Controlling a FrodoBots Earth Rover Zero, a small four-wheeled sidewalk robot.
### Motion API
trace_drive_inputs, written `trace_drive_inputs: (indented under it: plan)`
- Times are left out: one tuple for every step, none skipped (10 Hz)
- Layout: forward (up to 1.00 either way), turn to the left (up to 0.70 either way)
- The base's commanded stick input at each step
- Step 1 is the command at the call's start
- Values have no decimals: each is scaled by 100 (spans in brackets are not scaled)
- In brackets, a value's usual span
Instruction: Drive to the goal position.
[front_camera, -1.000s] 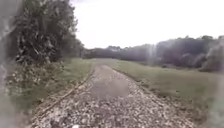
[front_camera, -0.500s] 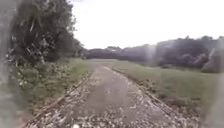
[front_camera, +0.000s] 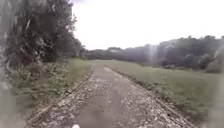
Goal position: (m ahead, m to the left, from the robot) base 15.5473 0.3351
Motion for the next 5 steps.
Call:
trace_drive_inputs:
  plan:
    - [85, 0]
    - [85, 0]
    - [85, 0]
    - [85, 0]
    - [85, 0]
